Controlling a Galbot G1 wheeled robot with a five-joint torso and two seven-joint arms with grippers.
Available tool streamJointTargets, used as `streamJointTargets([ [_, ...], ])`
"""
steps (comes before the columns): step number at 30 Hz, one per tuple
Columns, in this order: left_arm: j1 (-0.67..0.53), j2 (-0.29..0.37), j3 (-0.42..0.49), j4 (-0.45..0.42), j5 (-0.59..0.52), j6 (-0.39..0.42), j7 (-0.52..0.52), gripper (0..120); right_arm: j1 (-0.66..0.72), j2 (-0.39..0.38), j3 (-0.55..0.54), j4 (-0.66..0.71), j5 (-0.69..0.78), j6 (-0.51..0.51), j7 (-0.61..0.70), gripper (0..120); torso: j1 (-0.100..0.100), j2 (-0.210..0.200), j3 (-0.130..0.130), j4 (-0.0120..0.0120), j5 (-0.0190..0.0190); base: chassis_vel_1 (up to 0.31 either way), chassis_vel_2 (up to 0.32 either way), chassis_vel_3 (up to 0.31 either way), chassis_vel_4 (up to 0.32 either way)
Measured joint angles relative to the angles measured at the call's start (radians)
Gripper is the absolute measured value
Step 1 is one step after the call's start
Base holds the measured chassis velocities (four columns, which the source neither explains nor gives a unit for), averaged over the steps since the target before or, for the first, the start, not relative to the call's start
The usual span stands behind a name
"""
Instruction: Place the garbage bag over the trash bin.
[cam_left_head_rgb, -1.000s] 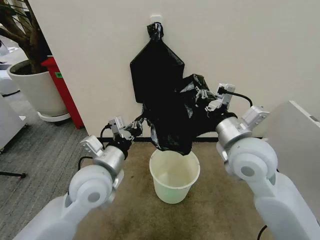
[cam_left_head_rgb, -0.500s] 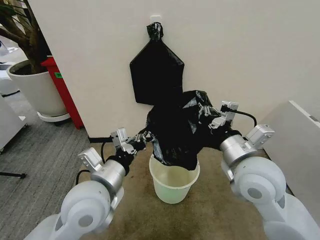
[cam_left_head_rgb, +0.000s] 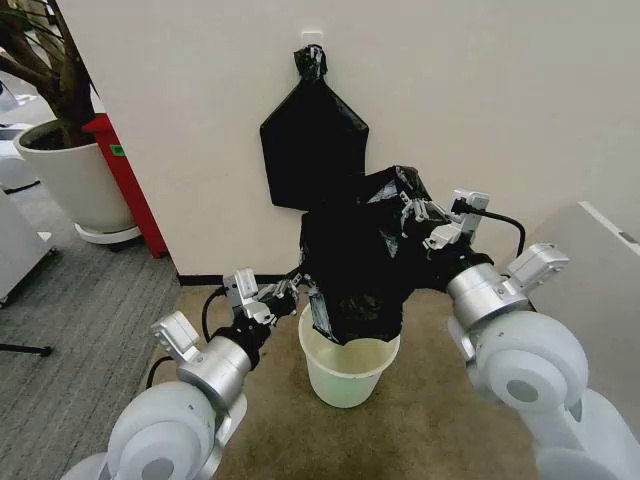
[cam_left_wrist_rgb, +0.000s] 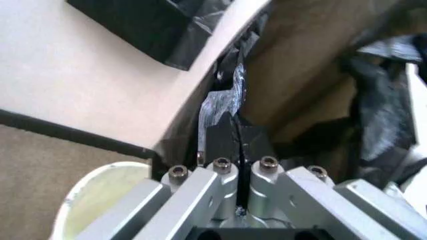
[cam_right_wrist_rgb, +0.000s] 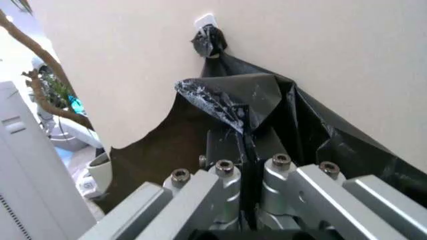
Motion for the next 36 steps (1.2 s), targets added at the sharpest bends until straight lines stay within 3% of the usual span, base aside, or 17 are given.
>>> streamJointTargets([
  [9,0.104,-0.023,-0.138,0.002,0.017,0.020,0.036,0,-0.048,-0.001,0.009,0.054,-0.003,0.000,-0.008,0,0.000,0.000,0.000,-0.0001,-0.0001,0.000,0.000,0.000,0.000],
  [17,0.120,-0.031,-0.207,0.003,0.025,0.012,0.060,0,-0.038,-0.006,0.018,0.055,0.001,0.004,-0.012,0,0.000,0.000,0.000,-0.0001,-0.0002,0.000,0.000,0.000,0.000],
  [23,0.102,0.004,-0.234,0.003,-0.008,0.023,0.066,0,-0.021,-0.005,0.022,0.055,0.019,0.005,-0.008,0,0.000,0.000,0.000,-0.0001,-0.0001,0.000,0.000,0.000,0.000],
  [36,-0.016,0.123,-0.240,0.004,-0.223,0.094,-0.002,0,-0.023,0.025,0.036,0.025,0.172,0.012,0.063,0,0.000,0.000,0.000,-0.0003,-0.0002,0.000,0.000,0.000,0.000],
])
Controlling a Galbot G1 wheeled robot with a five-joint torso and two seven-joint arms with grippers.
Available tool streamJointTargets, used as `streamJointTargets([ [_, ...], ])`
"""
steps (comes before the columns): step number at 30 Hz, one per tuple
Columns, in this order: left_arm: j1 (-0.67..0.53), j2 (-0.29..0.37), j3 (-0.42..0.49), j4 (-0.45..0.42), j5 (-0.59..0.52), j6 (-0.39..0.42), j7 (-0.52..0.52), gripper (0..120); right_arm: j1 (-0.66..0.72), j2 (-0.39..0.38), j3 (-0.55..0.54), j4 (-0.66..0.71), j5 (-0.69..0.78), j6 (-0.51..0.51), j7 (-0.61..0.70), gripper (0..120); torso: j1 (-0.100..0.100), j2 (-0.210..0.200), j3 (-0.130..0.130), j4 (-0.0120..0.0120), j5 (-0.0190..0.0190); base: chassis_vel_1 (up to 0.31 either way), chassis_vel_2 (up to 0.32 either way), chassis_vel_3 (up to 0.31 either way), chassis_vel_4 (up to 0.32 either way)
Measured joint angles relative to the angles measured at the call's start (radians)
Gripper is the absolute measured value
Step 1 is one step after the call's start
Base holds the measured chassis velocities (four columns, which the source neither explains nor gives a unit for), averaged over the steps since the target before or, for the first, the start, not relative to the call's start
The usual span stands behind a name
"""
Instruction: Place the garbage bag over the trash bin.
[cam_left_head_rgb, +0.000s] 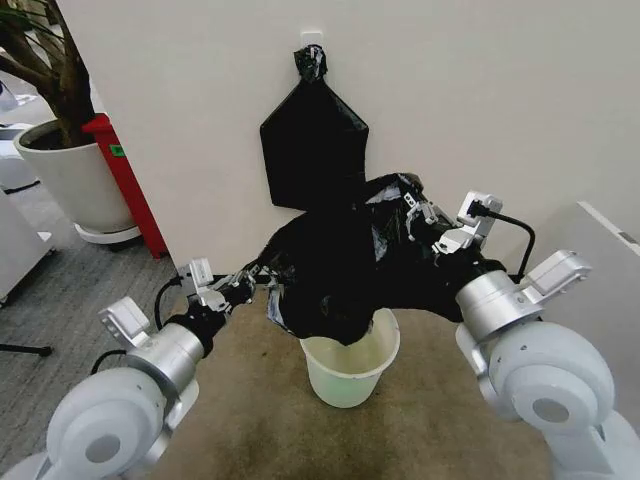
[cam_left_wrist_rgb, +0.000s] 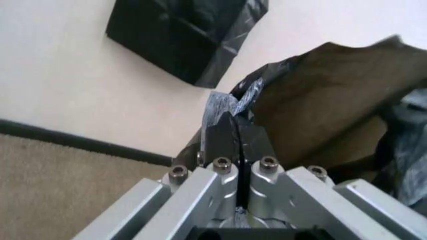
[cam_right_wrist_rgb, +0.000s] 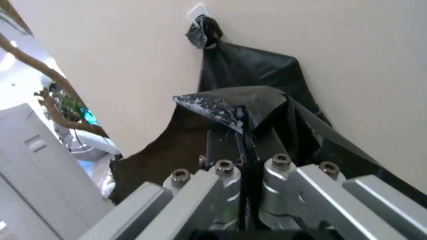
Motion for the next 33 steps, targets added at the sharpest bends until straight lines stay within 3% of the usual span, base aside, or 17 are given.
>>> streamJointTargets([
  [9,-0.037,0.045,-0.055,0.000,-0.185,0.076,-0.046,0,0.001,0.025,0.008,0.007,0.123,-0.011,0.063,0,0.000,0.000,0.000,0.0001,0.0001,0.000,0.000,0.000,0.000],
  [23,0.014,-0.045,0.024,0.000,-0.140,0.098,-0.084,0,-0.055,0.054,-0.020,-0.002,0.056,-0.020,0.053,0,0.000,0.000,0.000,0.0002,0.0000,0.000,0.000,0.000,0.000],
  [33,0.014,-0.057,0.037,0.000,-0.103,0.097,-0.130,0,-0.073,0.075,-0.058,-0.070,-0.005,-0.018,0.016,0,0.000,0.000,0.000,0.0001,0.0000,0.000,0.000,0.000,0.000],
])
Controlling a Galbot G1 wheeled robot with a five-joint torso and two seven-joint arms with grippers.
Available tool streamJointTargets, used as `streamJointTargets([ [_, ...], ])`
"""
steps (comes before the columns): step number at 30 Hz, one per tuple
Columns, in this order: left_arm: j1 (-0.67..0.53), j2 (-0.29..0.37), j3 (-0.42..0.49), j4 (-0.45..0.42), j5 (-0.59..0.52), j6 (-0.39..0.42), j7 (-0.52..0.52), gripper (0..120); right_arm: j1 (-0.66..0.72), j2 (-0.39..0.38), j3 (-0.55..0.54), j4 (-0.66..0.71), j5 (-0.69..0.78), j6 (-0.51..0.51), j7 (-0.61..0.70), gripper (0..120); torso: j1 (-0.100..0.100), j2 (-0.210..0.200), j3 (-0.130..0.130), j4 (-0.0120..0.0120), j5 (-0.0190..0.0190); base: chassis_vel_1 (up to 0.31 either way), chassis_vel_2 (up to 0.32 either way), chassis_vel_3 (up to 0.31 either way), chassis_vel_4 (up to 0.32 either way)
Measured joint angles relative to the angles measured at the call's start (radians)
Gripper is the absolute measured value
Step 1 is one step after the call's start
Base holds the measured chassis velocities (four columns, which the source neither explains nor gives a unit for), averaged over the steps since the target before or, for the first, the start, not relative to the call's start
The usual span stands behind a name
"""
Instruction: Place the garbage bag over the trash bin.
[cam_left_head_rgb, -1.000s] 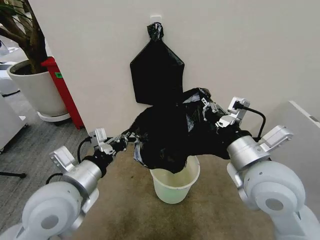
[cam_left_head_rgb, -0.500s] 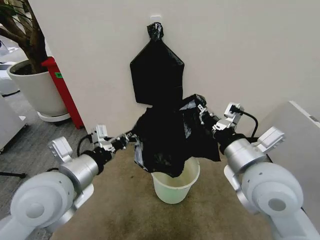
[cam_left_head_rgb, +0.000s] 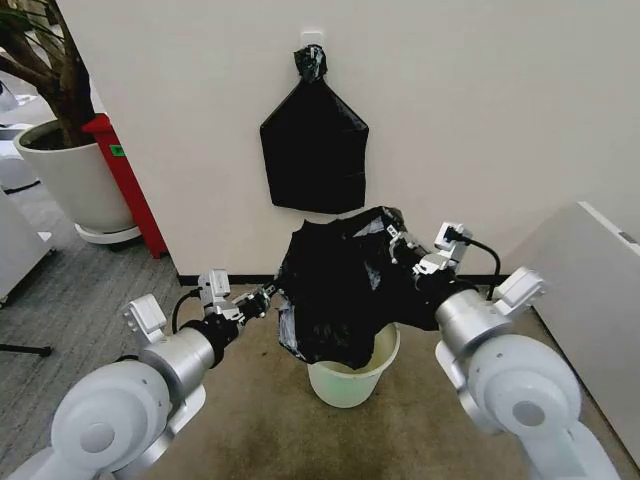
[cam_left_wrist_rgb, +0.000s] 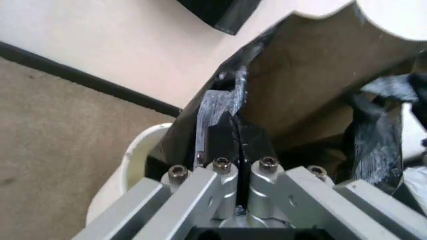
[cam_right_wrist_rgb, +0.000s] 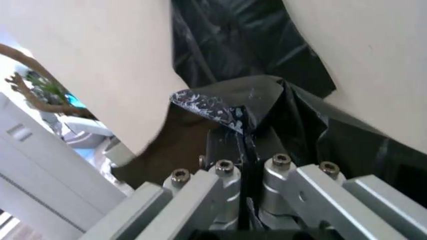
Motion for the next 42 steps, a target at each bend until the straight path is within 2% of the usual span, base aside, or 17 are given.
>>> streamJointTargets([
  [12,0.002,-0.059,0.082,0.007,0.217,-0.035,0.056,0,0.010,0.017,-0.054,-0.104,-0.067,0.040,-0.061,0,0.000,0.000,0.000,-0.0001,0.0001,0.000,0.000,0.000,0.000],
  [19,0.012,-0.058,0.039,0.002,0.238,-0.048,0.066,0,0.051,0.056,-0.125,-0.166,-0.107,0.067,-0.078,0,0.000,0.000,0.000,0.0001,0.0000,0.000,0.000,0.000,0.000],
  [26,0.034,-0.081,-0.011,0.000,0.273,-0.065,0.075,0,0.098,0.140,-0.221,-0.286,-0.170,0.131,-0.135,0,0.000,0.000,0.000,0.0002,0.0000,0.000,0.000,0.000,0.000],
  [30,0.043,-0.087,-0.013,0.001,0.292,-0.071,0.084,0,0.108,0.150,-0.227,-0.301,-0.179,0.140,-0.150,0,0.000,0.000,0.000,0.0001,0.0000,0.000,0.000,0.000,0.000],
  [33,0.069,-0.120,0.002,0.026,0.343,-0.091,0.110,0,0.128,0.149,-0.210,-0.309,-0.194,0.151,-0.180,0,0.000,0.000,0.000,0.0003,0.0001,0.000,0.000,0.000,0.000],
  [42,0.076,-0.176,0.112,0.132,0.481,-0.137,0.160,0,0.016,0.081,-0.116,-0.278,-0.230,0.170,-0.237,0,0.000,0.000,0.000,-0.0002,0.0003,0.000,0.000,0.000,0.000],
])
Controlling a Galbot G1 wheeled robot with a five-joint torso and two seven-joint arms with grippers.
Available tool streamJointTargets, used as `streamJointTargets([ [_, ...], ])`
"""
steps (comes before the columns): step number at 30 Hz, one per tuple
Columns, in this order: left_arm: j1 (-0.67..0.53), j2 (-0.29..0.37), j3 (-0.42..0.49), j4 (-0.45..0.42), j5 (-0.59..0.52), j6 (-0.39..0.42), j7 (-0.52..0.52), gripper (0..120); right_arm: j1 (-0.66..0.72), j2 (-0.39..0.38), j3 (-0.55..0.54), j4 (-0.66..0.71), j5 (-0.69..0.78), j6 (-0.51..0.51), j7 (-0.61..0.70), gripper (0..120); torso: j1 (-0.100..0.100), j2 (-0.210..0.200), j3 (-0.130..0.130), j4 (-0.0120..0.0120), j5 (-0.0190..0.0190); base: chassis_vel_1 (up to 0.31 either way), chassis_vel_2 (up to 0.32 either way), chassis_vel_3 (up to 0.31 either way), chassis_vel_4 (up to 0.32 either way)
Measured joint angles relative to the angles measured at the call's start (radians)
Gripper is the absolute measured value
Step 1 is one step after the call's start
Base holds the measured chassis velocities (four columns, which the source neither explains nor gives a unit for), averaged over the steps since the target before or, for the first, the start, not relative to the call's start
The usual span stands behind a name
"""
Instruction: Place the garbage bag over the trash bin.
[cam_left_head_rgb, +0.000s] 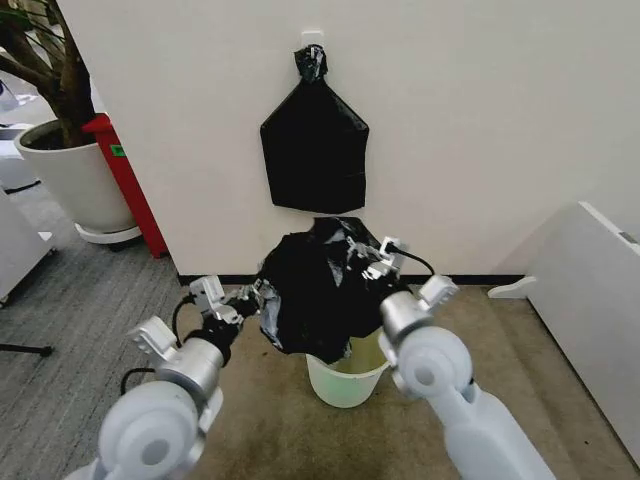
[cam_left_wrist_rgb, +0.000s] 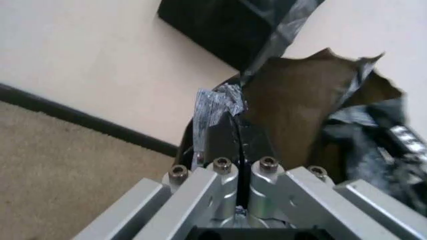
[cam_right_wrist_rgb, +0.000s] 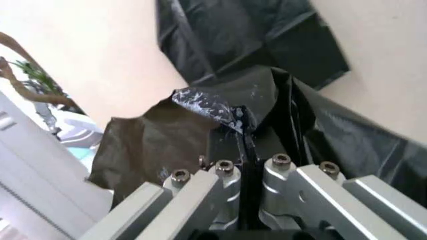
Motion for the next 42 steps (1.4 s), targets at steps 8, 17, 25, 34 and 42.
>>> streamJointTargets([
  [8,-0.015,0.018,0.045,0.068,0.069,-0.017,0.012,0,-0.051,-0.048,0.044,-0.028,-0.043,0.016,-0.025,0,0.000,0.000,0.000,0.0002,0.0001,0.000,0.000,0.000,0.000],
  [17,-0.013,0.018,0.071,0.121,0.106,-0.036,0.021,0,-0.094,-0.072,0.043,-0.053,-0.082,0.027,-0.045,0,0.000,0.000,0.000,0.0002,-0.0001,0.000,0.000,0.000,0.000],
  [25,-0.004,0.012,0.080,0.161,0.151,-0.082,0.044,0,-0.104,-0.082,0.045,-0.077,-0.130,0.072,-0.177,0,0.000,0.000,0.000,0.0002,-0.0001,0.000,0.000,0.000,0.000],
  [34,0.009,-0.032,0.105,0.233,0.226,-0.130,0.088,0,-0.125,-0.088,0.067,-0.132,-0.184,0.146,-0.320,0,0.000,0.000,0.000,0.0002,-0.0001,0.000,0.000,0.000,0.000],
  [42,0.028,-0.034,0.110,0.266,0.282,-0.139,0.108,0,-0.149,-0.087,0.071,-0.148,-0.189,0.142,-0.297,0,0.000,0.000,0.000,0.0002,-0.0001,0.000,0.000,0.000,0.000],
])
